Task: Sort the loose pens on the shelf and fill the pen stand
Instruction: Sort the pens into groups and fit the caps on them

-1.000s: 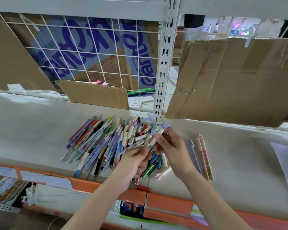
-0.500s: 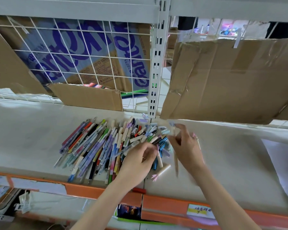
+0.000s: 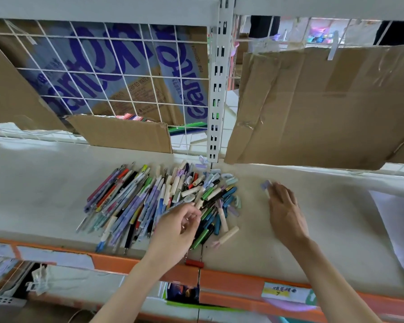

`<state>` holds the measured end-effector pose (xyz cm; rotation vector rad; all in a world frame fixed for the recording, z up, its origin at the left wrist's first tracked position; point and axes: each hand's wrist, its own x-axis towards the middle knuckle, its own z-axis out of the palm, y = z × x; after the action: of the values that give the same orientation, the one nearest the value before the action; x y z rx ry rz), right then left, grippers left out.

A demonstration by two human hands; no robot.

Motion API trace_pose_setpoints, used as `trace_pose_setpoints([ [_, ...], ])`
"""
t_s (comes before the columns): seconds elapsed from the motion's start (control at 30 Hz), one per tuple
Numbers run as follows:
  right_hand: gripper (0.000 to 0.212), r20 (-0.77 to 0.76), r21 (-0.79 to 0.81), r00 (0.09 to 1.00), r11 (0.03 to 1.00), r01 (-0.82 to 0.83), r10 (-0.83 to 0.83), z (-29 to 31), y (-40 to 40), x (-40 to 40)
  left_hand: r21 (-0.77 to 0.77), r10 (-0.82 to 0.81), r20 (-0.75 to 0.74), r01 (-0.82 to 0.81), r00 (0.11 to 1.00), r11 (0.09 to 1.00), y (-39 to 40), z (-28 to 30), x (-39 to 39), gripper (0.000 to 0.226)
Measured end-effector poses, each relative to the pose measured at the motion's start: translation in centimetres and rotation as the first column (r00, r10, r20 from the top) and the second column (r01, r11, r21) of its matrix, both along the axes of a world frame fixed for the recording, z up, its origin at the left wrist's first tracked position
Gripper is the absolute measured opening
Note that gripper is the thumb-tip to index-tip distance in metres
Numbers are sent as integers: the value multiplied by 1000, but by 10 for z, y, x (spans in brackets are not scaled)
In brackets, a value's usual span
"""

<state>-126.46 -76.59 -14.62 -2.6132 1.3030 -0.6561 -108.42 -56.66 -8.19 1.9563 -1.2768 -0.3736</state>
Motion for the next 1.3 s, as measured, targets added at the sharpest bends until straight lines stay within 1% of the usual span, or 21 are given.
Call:
trace_pose_setpoints([
  [0.1, 51, 9, -7, 999, 999, 40, -40, 4, 3, 6, 32, 20, 100, -23, 995, 999, 2, -4, 3, 8],
  [0.17, 50, 19, -89, 1000, 996, 26, -24, 7, 6, 10, 50, 15, 173, -24, 985, 998, 2, -7, 4, 5],
  [0.23, 37, 55, -142, 998, 990, 3, 4, 12, 12, 14, 74, 2, 226, -19, 974, 997, 2, -10, 5, 3],
  [0.3, 25, 124, -122, 987, 989, -84, 100, 22, 24, 20, 86, -15, 245, -6, 969, 996, 2, -11, 3, 5],
  [0.37, 13, 197, -64, 951, 972, -228, 236, 30, 41, 30, 93, -40, 260, 17, 965, 995, -1, -10, -3, 16],
  [0.43, 12, 252, -26, 899, 931, -364, 358, 31, 57, 40, 150, -82, 284, 40, 955, 988, -5, -10, -8, 23],
  [0.47, 11, 271, -24, 874, 911, -413, 403, 28, 63, 44, 183, -105, 302, 51, 947, 982, -7, -10, -9, 23],
  [0.53, 2, 264, -40, 852, 888, -459, 452, 20, 69, 48, 192, -119, 347, 54, 930, 980, -9, -14, -10, 15],
  [0.57, 7, 257, -38, 857, 891, -453, 447, 17, 70, 49, 184, -110, 361, 45, 926, 982, -10, -17, -9, 10],
  [0.63, 6, 261, -29, 870, 904, -426, 418, 14, 69, 49, 201, -98, 386, 20, 917, 979, -9, -19, -7, 8],
  [0.73, 11, 222, -18, 901, 925, -379, 374, 17, 75, 51, 223, -89, 461, -18, 883, 975, -12, -20, -6, 14],
  [0.83, 12, 64, -6, 964, 966, -259, 259, 26, 84, 55, 290, -111, 533, -58, 839, 955, -16, -14, -13, 17],
  [0.9, 22, -47, -28, 982, 983, -183, 181, 33, 88, 58, 319, -121, 582, -89, 805, 943, -17, -13, -14, 25],
  [0.97, 27, -152, 26, 978, 990, -141, 143, 42, 92, 60, 347, -145, 625, -108, 767, 931, -19, -11, -15, 26],
  [1.0, 29, -196, 77, 971, 989, -127, 140, 46, 93, 61, 360, -158, 636, -109, 756, 927, -19, -11, -17, 26],
  [1.03, 32, -222, 113, 966, 987, -112, 135, 48, 93, 60, 370, -168, 642, -111, 748, 922, -20, -11, -18, 25],
  [1.13, 35, -291, 159, 949, 984, -78, 122, 56, 92, 62, 364, -145, 622, -120, 769, 923, -22, -12, -17, 28],
  [1.23, 31, -326, 208, 936, 976, -64, 131, 60, 91, 62, 299, -58, 523, -119, 851, 947, -21, -11, -15, 32],
  [1.27, 28, -303, 246, 943, 967, -60, 135, 60, 89, 61, 257, -18, 460, -113, 888, 960, -20, -9, -14, 31],
  [1.3, 25, -230, 311, 964, 949, -55, 132, 58, 87, 60, 201, 22, 373, -104, 928, 974, -18, -6, -13, 27],
])
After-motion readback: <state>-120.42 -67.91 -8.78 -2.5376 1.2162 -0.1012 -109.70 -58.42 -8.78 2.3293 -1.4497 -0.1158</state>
